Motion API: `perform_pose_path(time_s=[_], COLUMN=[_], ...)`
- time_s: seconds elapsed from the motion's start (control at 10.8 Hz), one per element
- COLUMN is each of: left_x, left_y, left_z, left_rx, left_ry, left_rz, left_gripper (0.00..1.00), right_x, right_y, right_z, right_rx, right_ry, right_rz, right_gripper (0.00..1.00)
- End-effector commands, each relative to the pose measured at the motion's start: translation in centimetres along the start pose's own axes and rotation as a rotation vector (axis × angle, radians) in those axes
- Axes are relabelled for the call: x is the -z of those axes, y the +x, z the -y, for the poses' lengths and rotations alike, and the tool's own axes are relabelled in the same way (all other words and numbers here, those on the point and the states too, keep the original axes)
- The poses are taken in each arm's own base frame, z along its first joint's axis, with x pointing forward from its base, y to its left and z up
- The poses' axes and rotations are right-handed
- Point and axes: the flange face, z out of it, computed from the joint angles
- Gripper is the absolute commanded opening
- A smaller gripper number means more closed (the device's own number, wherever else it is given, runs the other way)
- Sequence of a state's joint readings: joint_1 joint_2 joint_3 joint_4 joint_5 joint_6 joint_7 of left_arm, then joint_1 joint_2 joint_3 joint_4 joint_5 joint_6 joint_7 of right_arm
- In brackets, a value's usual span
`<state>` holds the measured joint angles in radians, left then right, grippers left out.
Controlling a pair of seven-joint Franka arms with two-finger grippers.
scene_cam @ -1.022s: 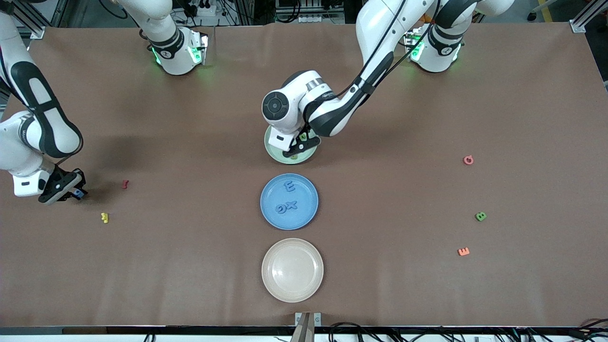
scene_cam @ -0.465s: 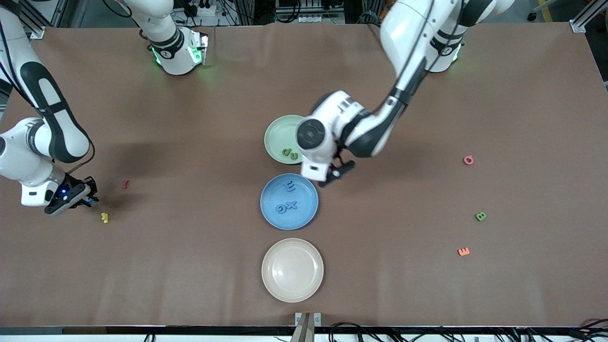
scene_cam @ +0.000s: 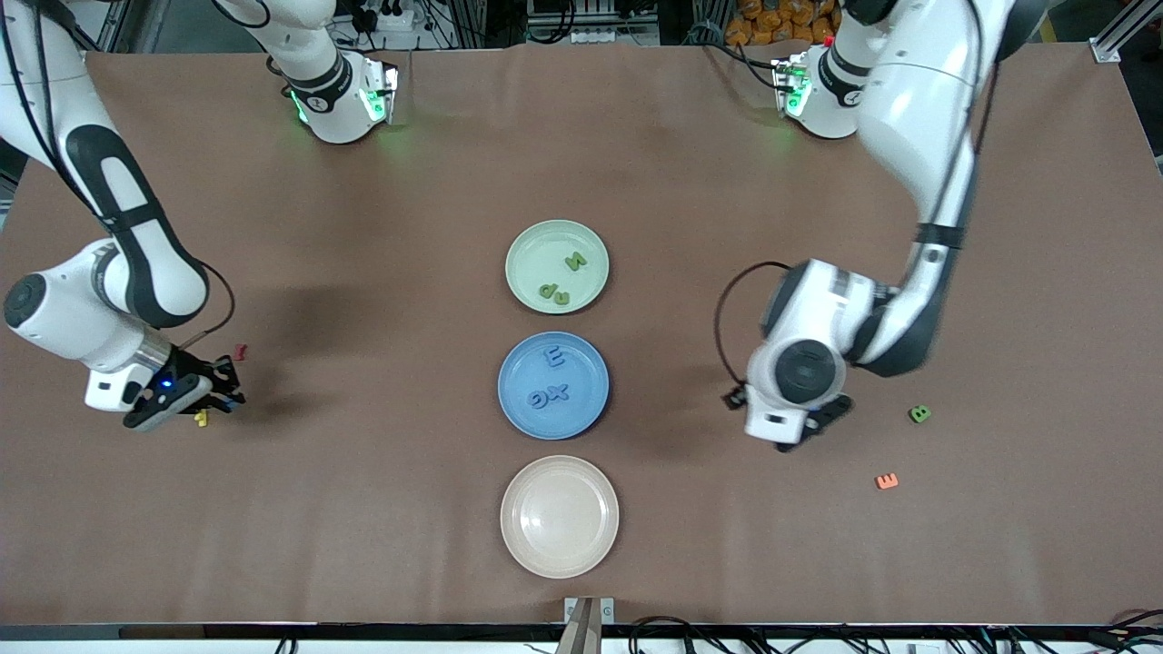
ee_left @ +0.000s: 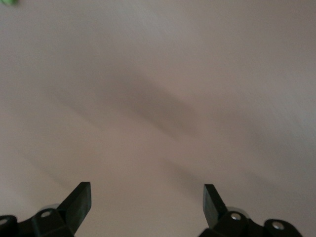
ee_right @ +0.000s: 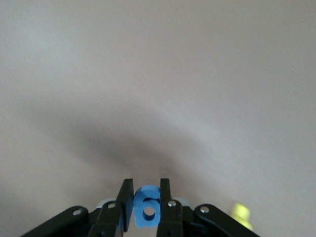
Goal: Sort letters by color into matching plates
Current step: 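Carry the blue 6 to the blue plate while the left gripper reaches the B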
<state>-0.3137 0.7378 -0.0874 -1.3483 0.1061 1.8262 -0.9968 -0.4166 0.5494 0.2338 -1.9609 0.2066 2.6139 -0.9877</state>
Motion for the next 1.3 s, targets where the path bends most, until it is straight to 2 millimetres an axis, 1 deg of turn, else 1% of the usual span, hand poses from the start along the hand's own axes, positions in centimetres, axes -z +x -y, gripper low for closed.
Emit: perform_pose_path(time_s=[0.0,0.09,0.28,0.56,0.65,0.74,0.84,1.02,1.12,1.21], left_x=[1.4,1.2,0.7,-0.5,-1.2,-1.5,-1.7,-2.4,-3.6,-4.4], left_y=[3.4,2.7,0.3,-3.0,-3.0,-1.2,0.6,7.0,9.2,11.2], left_z=[4.8,5.6,7.4,10.3,11.2,12.7,13.5,17.4,18.4,19.0], left_rx=[-0.021,-0.023,-0.034,-0.046,-0.038,0.001,0.028,0.107,0.121,0.143], left_ry=[-0.009,-0.018,-0.062,-0.101,-0.127,-0.156,-0.176,-0.2,-0.198,-0.2], left_rz=[-0.007,-0.013,-0.053,-0.093,-0.11,-0.122,-0.131,-0.134,-0.124,-0.119], left_gripper=[1.0,1.0,1.0,1.0,1.0,1.0,1.0,1.0,1.0,1.0], right_x=[0.0,-0.4,-1.4,-2.5,-2.6,-2.3,-2.0,-1.5,-1.7,-2.3], right_y=[5.0,6.8,9.7,13.2,14.7,16.4,18.0,20.9,22.5,23.9], right_z=[5.6,7.9,12.5,19.2,21.5,23.7,25.8,30.4,32.9,34.8], right_rx=[-0.168,-0.235,-0.346,-0.491,-0.54,-0.578,-0.606,-0.632,-0.641,-0.648], right_ry=[0.039,0.048,0.067,0.091,0.098,0.104,0.112,0.134,0.148,0.164], right_rz=[-0.013,-0.008,0.006,0.032,0.032,0.023,0.014,-0.005,-0.011,-0.021], right_gripper=[0.16,0.16,0.16,0.16,0.16,0.16,0.16,0.16,0.16,0.16])
